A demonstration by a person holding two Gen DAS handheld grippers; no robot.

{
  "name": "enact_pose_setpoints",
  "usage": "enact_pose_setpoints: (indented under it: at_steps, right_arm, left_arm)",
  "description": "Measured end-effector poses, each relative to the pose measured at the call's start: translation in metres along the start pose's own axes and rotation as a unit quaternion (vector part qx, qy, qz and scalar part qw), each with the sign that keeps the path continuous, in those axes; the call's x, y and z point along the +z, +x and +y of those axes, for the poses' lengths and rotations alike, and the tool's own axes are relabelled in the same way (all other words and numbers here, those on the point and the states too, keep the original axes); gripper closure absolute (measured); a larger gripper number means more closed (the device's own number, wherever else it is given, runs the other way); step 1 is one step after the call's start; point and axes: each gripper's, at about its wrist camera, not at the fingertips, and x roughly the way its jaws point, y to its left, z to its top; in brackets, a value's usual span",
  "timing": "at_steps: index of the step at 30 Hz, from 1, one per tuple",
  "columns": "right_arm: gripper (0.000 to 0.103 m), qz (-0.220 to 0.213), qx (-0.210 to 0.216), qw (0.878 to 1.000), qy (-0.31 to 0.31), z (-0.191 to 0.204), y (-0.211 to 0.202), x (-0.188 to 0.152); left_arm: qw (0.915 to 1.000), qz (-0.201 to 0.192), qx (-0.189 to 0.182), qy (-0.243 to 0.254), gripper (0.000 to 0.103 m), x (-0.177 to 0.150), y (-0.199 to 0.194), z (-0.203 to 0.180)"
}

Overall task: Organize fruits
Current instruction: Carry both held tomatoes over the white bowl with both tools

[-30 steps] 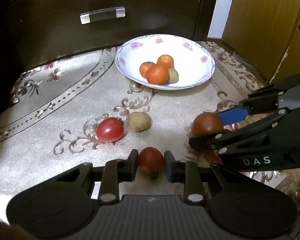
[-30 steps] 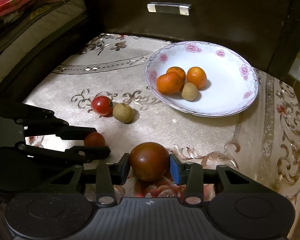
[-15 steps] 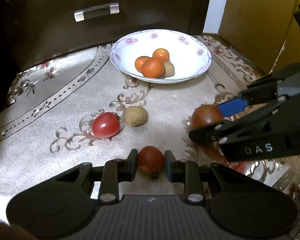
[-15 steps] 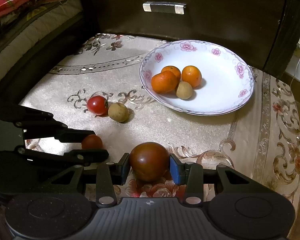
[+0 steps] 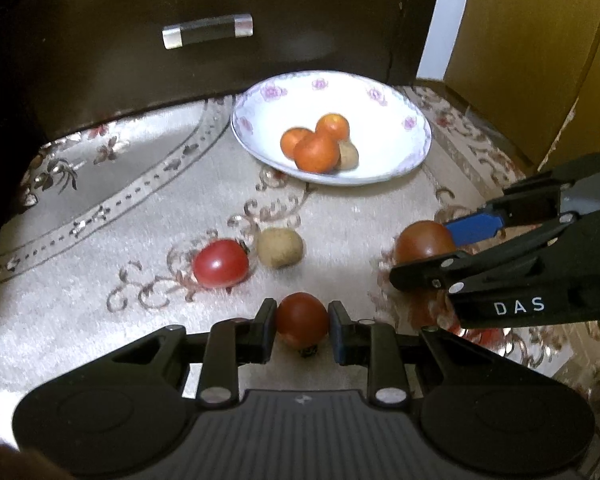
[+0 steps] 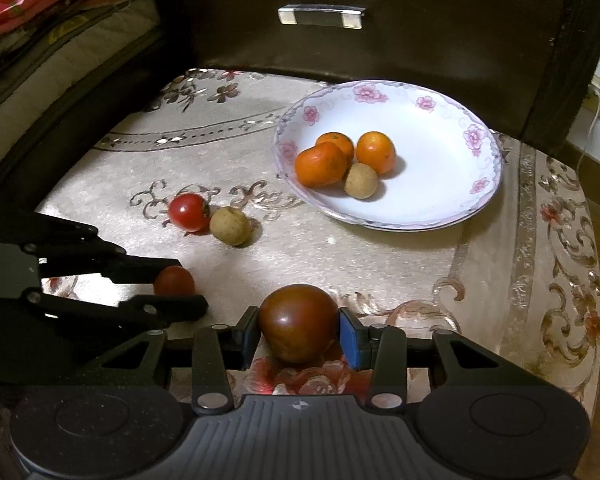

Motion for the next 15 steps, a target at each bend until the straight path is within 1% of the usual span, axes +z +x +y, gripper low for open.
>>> enact_pose_setpoints:
  at_steps: [8, 15]
  right_arm:
    - [0.066, -0.023, 0.000, 1.000, 0.016, -0.009, -0.013, 0.008]
    - [0.066, -0.047, -0.016, 0.998, 0.029, -0.023, -0.020, 0.024]
  left_arm:
    - [0.9996, -0.028, -0.005, -0.003, 0.070, 0.020, -0.005, -0.001]
    - [0.9978, -0.066, 0.000, 0.002, 0.070, 0.055, -0.004, -0.009]
